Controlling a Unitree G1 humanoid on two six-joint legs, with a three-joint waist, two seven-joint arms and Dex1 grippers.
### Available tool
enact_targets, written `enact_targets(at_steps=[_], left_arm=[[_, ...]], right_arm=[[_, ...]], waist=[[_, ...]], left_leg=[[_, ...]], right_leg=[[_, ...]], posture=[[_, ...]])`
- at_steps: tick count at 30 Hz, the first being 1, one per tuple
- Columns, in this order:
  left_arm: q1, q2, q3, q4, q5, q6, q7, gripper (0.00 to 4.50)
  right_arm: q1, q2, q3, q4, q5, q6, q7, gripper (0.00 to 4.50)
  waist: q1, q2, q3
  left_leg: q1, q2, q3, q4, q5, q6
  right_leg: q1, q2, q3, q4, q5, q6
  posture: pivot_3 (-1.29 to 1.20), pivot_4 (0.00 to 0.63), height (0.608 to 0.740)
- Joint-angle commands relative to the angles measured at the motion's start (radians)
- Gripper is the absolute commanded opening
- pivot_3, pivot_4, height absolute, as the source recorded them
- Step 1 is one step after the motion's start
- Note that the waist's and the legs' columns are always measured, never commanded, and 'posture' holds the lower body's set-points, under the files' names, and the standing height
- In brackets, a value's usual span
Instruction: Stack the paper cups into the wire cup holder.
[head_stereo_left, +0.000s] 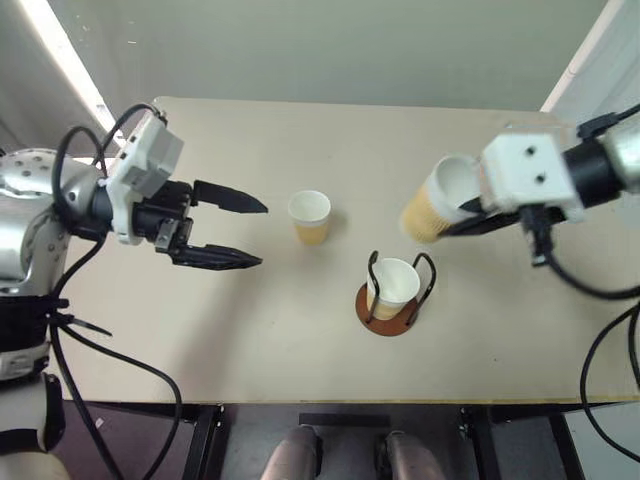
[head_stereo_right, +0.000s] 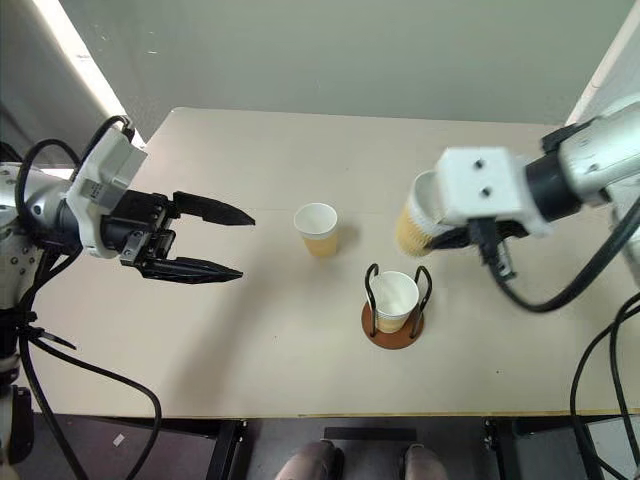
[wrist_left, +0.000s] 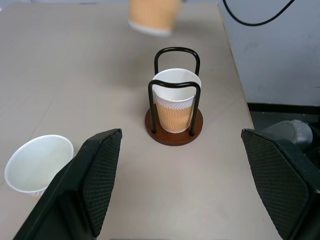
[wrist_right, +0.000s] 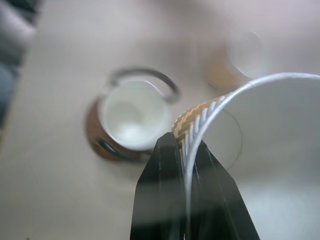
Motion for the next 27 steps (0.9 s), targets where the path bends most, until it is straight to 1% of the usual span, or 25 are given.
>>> enact_targets(at_steps=[1, 7, 18, 27], left_arm=[[-0.041, -0.004, -0.010, 0.019, 0.016, -0.027, -0.022, 4.12], [-0.060, -0.014, -0.022, 0.036, 0.025, -0.035, -0.033, 4.12], [-0.067, -0.020, -0.022, 0.019, 0.020, -0.021, -0.022, 4.12], [-0.067, -0.031, -0.021, 0.026, 0.024, -0.023, -0.015, 4.12]], right_arm=[[-0.035, 0.008, 0.035, -0.010, -0.032, -0.034, 0.014, 0.04], [-0.038, 0.025, 0.076, 0.030, -0.090, -0.119, 0.026, 0.04], [-0.039, 0.059, 0.108, -0.015, -0.074, -0.124, 0.066, 0.04], [-0.016, 0.094, 0.175, 0.040, -0.163, -0.229, 0.066, 0.04]], waist=[[0.000, 0.000, 0.000], [-0.002, 0.000, 0.000], [-0.003, 0.000, 0.000], [-0.004, 0.000, 0.000]], left_leg=[[0.000, 0.000, 0.000, 0.000, 0.000, 0.000], [0.000, 0.000, 0.000, 0.000, 0.000, 0.000], [-0.001, 0.000, 0.000, 0.000, 0.000, 0.000], [-0.001, 0.000, -0.001, 0.000, 0.000, 0.000]], right_leg=[[0.000, 0.000, 0.000, 0.001, 0.000, 0.000], [-0.001, 0.000, 0.000, 0.001, 0.000, 0.000], [-0.001, 0.000, 0.000, 0.000, 0.000, 0.000], [-0.001, 0.000, 0.000, 0.001, 0.000, 0.000]], posture=[[0.00, 0.150, 0.740], [0.00, 0.150, 0.740], [0.00, 0.150, 0.740], [0.00, 0.150, 0.740]])
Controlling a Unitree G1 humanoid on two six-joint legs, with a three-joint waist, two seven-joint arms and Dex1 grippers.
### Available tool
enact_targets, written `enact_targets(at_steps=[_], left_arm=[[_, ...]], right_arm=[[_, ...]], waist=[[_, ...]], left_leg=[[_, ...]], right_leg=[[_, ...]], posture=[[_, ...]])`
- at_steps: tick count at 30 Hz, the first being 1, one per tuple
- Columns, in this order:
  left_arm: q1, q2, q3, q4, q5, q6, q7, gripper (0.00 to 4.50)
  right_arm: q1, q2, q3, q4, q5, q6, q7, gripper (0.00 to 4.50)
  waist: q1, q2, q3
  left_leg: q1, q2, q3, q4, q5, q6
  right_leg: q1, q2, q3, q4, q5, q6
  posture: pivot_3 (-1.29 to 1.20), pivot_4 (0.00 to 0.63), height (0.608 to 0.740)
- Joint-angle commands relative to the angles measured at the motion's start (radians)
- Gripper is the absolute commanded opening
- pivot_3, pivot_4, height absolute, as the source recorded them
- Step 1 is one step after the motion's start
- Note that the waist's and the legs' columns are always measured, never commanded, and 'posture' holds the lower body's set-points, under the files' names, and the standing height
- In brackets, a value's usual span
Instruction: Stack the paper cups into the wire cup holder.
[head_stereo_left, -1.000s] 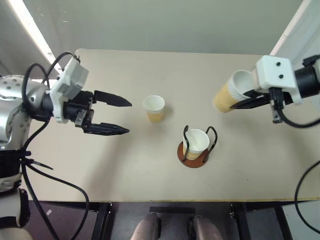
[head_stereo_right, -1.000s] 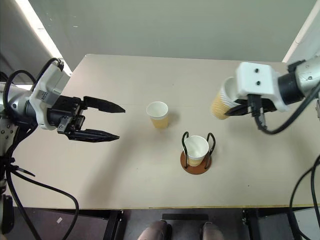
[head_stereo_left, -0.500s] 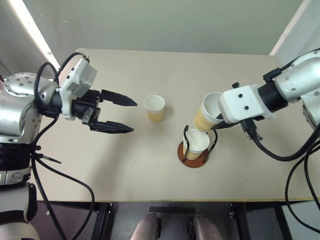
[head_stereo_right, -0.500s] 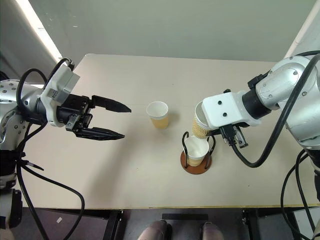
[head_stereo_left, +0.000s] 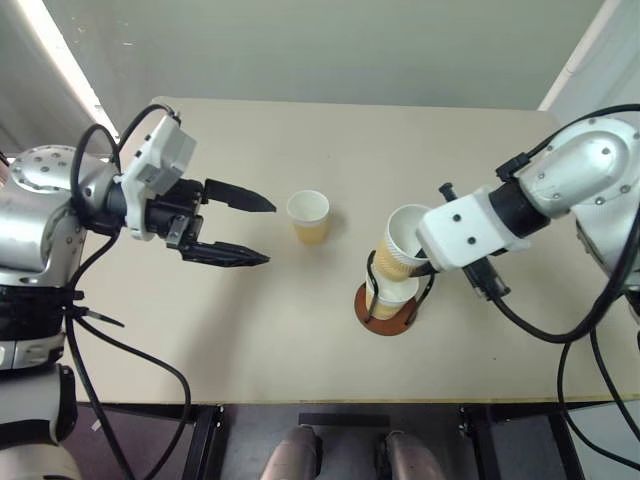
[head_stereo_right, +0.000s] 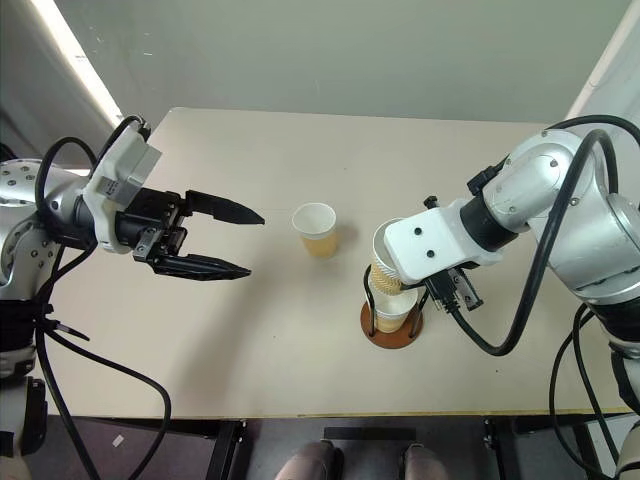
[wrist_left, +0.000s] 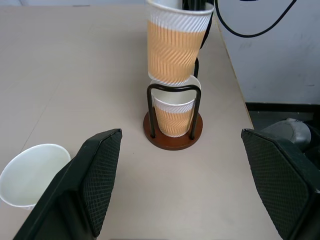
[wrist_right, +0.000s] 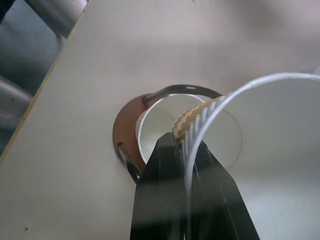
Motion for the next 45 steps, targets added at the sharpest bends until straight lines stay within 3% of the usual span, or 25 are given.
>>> enact_targets(at_steps=[1, 9, 10, 13, 22, 27, 31, 36, 45], left_arm=[[-0.027, 0.002, 0.014, -0.008, -0.001, -0.004, -0.001, 4.12], [-0.020, 0.004, 0.021, -0.015, -0.006, 0.002, 0.002, 4.12], [-0.018, 0.005, 0.022, -0.019, -0.008, 0.004, 0.003, 4.12], [-0.014, 0.006, 0.023, -0.030, -0.012, 0.008, 0.004, 4.12], [-0.016, -0.002, 0.014, -0.041, -0.012, 0.014, 0.011, 4.12], [-0.031, -0.009, 0.005, -0.035, 0.007, 0.004, 0.025, 4.12], [-0.104, -0.049, -0.061, 0.022, 0.175, -0.082, 0.164, 4.12], [-0.134, -0.056, -0.180, 0.055, 0.399, -0.271, 0.223, 4.12], [-0.208, -0.158, -0.354, 0.226, 0.689, -0.560, 0.285, 4.12]], right_arm=[[-0.003, -0.001, 0.011, 0.015, -0.030, -0.050, 0.005, 0.04], [0.013, -0.028, 0.023, -0.003, -0.006, -0.072, 0.005, 0.04], [0.014, -0.030, 0.022, -0.007, -0.001, -0.068, 0.005, 0.22], [0.013, -0.034, 0.018, -0.018, 0.013, -0.053, 0.005, 0.95], [-0.048, 0.047, -0.059, 0.050, 0.025, 0.059, -0.055, 4.14], [-0.093, 0.049, -0.101, 0.126, 0.037, 0.109, -0.072, 4.14], [-0.124, 0.056, -0.228, 0.154, 0.153, 0.285, -0.105, 4.14], [-0.117, 0.040, -0.374, 0.137, 0.323, 0.498, -0.146, 4.14], [-0.002, 0.013, -0.497, 0.055, 0.474, 0.589, -0.260, 4.14]], waist=[[0.000, 0.000, 0.000], [0.000, 0.000, 0.000], [0.000, 0.000, 0.000], [0.000, 0.000, 0.000], [-0.003, 0.000, 0.000], [-0.002, 0.000, 0.000], [0.002, 0.000, 0.000], [-0.001, 0.000, 0.000], [0.002, 0.000, 0.000]], left_leg=[[0.000, 0.000, 0.000, 0.000, 0.000, 0.000], [0.000, 0.000, 0.000, 0.000, 0.000, 0.000], [0.000, 0.000, 0.000, 0.000, 0.000, 0.000], [0.000, 0.000, 0.000, 0.000, 0.000, 0.000], [0.000, 0.000, 0.000, 0.000, 0.000, 0.000], [0.000, 0.000, 0.000, 0.000, 0.000, 0.000], [-0.001, 0.000, -0.001, 0.000, 0.000, 0.000], [-0.001, 0.000, -0.001, -0.002, 0.000, 0.000], [-0.001, 0.000, -0.001, -0.003, 0.001, -0.002]], right_leg=[[0.000, 0.000, 0.000, 0.000, 0.000, 0.000], [0.000, 0.000, 0.000, 0.000, 0.000, 0.000], [0.000, 0.000, 0.000, 0.000, 0.000, 0.000], [0.000, 0.000, 0.000, 0.000, 0.000, 0.000], [0.000, 0.000, 0.000, 0.000, 0.000, 0.000], [0.000, 0.000, 0.000, -0.001, 0.000, 0.000], [0.000, 0.000, 0.000, -0.001, 0.000, 0.000], [-0.001, 0.000, 0.000, -0.002, 0.000, -0.001], [-0.002, 0.000, 0.000, -0.001, 0.000, -0.001]], posture=[[0.00, 0.150, 0.740], [0.00, 0.150, 0.740], [0.00, 0.150, 0.740], [0.00, 0.150, 0.740], [0.00, 0.150, 0.740], [0.00, 0.150, 0.740], [0.00, 0.150, 0.740], [0.00, 0.150, 0.740], [0.00, 0.150, 0.740]])
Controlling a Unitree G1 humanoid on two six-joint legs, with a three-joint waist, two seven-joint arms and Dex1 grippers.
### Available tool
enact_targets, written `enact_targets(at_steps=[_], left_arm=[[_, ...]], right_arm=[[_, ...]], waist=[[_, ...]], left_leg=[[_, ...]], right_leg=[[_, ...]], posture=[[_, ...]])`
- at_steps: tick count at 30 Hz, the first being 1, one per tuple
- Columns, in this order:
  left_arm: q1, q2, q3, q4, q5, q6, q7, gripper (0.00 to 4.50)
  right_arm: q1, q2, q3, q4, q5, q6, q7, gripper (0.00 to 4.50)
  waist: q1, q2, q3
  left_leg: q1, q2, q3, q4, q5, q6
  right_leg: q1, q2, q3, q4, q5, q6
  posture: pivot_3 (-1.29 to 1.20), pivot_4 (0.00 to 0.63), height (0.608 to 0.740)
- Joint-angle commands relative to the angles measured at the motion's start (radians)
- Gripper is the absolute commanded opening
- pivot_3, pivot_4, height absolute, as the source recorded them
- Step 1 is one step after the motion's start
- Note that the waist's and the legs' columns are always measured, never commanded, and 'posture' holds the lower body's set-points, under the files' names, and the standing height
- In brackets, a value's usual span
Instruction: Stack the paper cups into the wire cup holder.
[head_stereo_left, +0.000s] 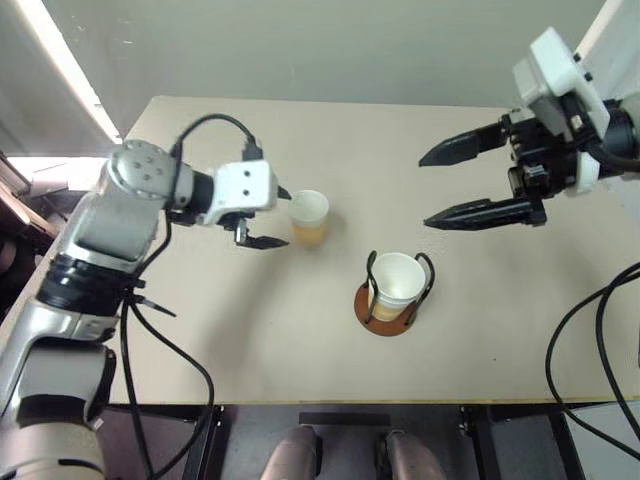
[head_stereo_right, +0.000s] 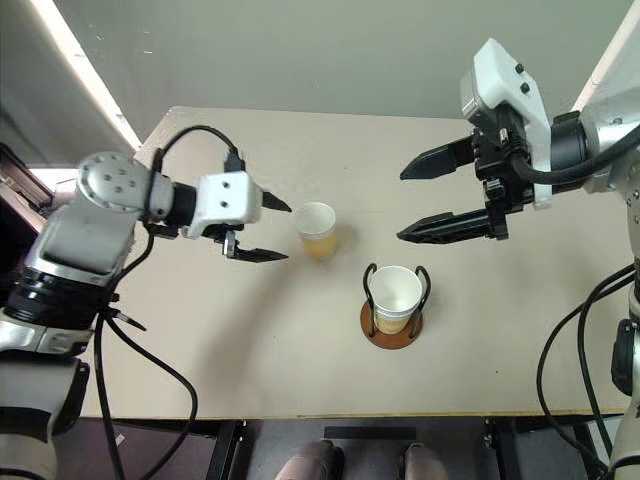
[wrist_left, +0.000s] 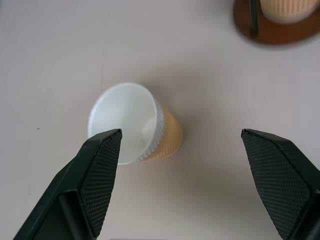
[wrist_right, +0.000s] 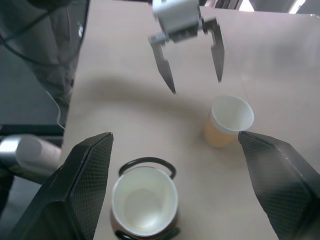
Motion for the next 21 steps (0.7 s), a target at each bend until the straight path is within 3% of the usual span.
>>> enact_targets(at_steps=[1, 11, 19, 21], left_arm=[[-0.067, -0.035, -0.032, 0.082, 0.099, -0.108, 0.037, 4.12], [-0.223, -0.190, -0.106, 0.425, 0.256, -0.318, 0.109, 4.12], [-0.247, -0.258, -0.121, 0.552, 0.288, -0.391, 0.094, 4.12], [-0.247, -0.265, -0.116, 0.563, 0.281, -0.407, 0.077, 3.73]], right_arm=[[0.029, -0.023, -0.081, -0.052, 0.062, 0.035, -0.061, 4.14], [0.115, -0.056, -0.175, -0.129, 0.195, 0.123, -0.219, 4.14], [0.124, -0.102, -0.187, -0.129, 0.257, 0.122, -0.263, 4.14], [0.134, -0.100, -0.194, -0.125, 0.267, 0.101, -0.272, 4.18]], waist=[[0.000, 0.000, 0.000], [0.007, 0.000, 0.000], [0.012, 0.000, 0.000], [0.012, 0.000, 0.000]], left_leg=[[0.000, 0.000, 0.000, 0.000, 0.000, 0.000], [-0.003, 0.000, 0.001, -0.001, 0.000, 0.000], [-0.004, 0.000, 0.001, -0.002, 0.000, 0.000], [-0.004, 0.000, 0.001, -0.002, 0.000, 0.000]], right_leg=[[0.000, 0.000, 0.000, 0.001, 0.000, 0.000], [-0.003, -0.001, 0.000, 0.003, 0.000, 0.001], [-0.004, -0.001, 0.001, 0.003, 0.001, 0.001], [-0.004, -0.001, 0.001, 0.003, 0.001, 0.001]], posture=[[0.00, 0.150, 0.740], [0.00, 0.150, 0.740], [0.00, 0.150, 0.740], [0.00, 0.150, 0.740]])
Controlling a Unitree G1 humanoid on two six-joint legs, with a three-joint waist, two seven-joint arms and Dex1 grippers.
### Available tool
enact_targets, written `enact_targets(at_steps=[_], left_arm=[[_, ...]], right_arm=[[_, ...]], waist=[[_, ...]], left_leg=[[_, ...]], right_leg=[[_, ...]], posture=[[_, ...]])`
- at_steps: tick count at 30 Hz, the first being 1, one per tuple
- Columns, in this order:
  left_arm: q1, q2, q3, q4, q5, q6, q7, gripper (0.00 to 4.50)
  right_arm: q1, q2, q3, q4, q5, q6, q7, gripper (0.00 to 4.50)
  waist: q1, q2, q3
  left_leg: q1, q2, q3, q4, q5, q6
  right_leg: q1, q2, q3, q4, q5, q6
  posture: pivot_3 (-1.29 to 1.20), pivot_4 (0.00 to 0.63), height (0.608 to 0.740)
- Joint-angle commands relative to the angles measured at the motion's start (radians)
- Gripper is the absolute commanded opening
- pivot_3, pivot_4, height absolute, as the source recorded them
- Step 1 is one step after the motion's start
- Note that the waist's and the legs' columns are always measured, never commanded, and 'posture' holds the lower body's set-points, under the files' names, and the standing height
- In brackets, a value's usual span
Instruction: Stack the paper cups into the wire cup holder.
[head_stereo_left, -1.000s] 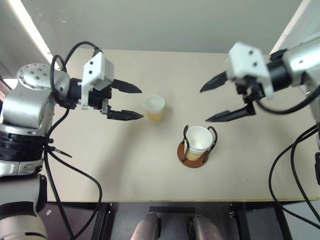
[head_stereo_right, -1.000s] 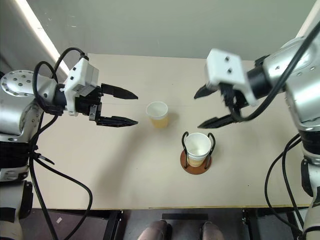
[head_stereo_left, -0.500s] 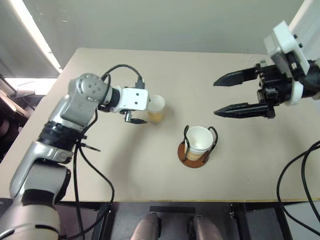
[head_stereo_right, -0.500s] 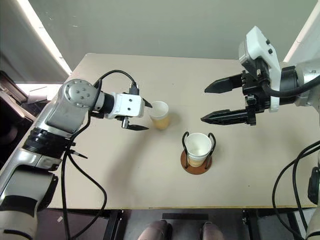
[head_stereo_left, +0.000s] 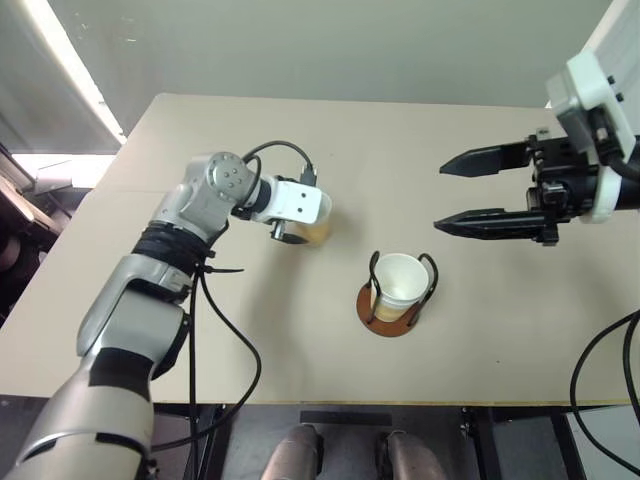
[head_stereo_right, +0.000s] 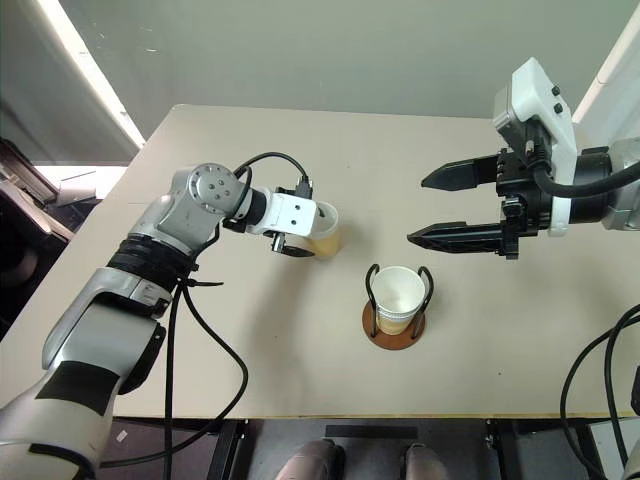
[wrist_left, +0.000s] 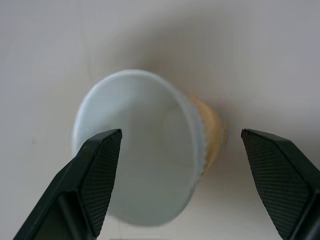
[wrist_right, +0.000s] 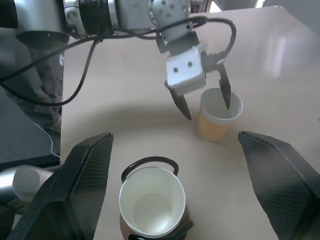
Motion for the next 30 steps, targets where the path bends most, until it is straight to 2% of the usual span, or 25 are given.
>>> enact_targets(at_steps=[1, 6, 10, 13, 19, 26, 30], left_arm=[[-0.033, -0.006, 0.016, 0.008, -0.009, -0.041, -0.024, 3.47], [-0.031, -0.004, 0.041, 0.003, -0.064, -0.054, -0.123, 1.70], [-0.042, 0.013, 0.066, -0.021, -0.114, -0.039, -0.195, 0.07], [-0.047, 0.024, 0.100, -0.082, -0.185, 0.022, -0.277, 0.03], [-0.078, 0.046, 0.166, -0.324, -0.336, 0.246, -0.399, 0.03], [-0.138, 0.054, 0.111, -0.467, -0.458, 0.400, -0.410, 0.03], [-0.180, 0.043, 0.068, -0.490, -0.533, 0.448, -0.410, 0.03]], right_arm=[[0.010, -0.009, -0.062, -0.011, 0.031, -0.042, -0.018, 4.18], [0.068, -0.015, -0.077, -0.008, 0.049, -0.106, -0.008, 4.18], [0.120, -0.002, -0.099, -0.003, 0.066, -0.143, -0.014, 4.18], [0.163, 0.022, -0.127, -0.007, 0.081, -0.186, -0.029, 4.18], [0.299, 0.028, -0.201, -0.033, 0.082, -0.316, 0.000, 4.18], [0.412, -0.077, -0.297, -0.044, 0.199, -0.258, 0.062, 4.18], [0.477, -0.107, -0.340, -0.052, 0.207, -0.267, 0.062, 4.18]], waist=[[0.001, 0.000, 0.000], [0.002, 0.000, 0.000], [0.002, 0.000, 0.000], [0.002, 0.000, 0.000], [0.009, 0.000, 0.000], [0.009, 0.000, 0.000], [0.009, 0.000, 0.000]], left_leg=[[0.000, 0.000, 0.000, 0.000, 0.000, 0.000], [0.000, 0.000, 0.000, 0.001, 0.000, 0.000], [0.000, 0.000, 0.000, 0.002, 0.000, 0.000], [-0.001, 0.000, 0.001, 0.002, 0.000, 0.000], [-0.003, 0.000, 0.000, 0.005, 0.000, 0.001], [-0.003, 0.000, 0.001, 0.008, 0.000, 0.002], [-0.002, 0.000, 0.001, 0.008, -0.001, 0.002]], right_leg=[[0.000, 0.000, 0.000, 0.000, 0.000, 0.000], [0.000, 0.000, 0.000, 0.000, 0.000, 0.000], [0.000, 0.000, 0.000, 0.001, 0.000, 0.000], [0.000, 0.000, 0.000, 0.001, 0.000, 0.001], [0.000, 0.000, -0.001, 0.001, 0.001, 0.001], [0.001, 0.000, 0.000, 0.001, 0.001, 0.002], [0.002, 0.000, 0.000, 0.001, 0.001, 0.002]], posture=[[0.00, 0.150, 0.740], [0.00, 0.150, 0.740], [0.00, 0.150, 0.740], [0.00, 0.150, 0.740], [0.00, 0.150, 0.740], [0.00, 0.150, 0.740], [0.00, 0.150, 0.740]])
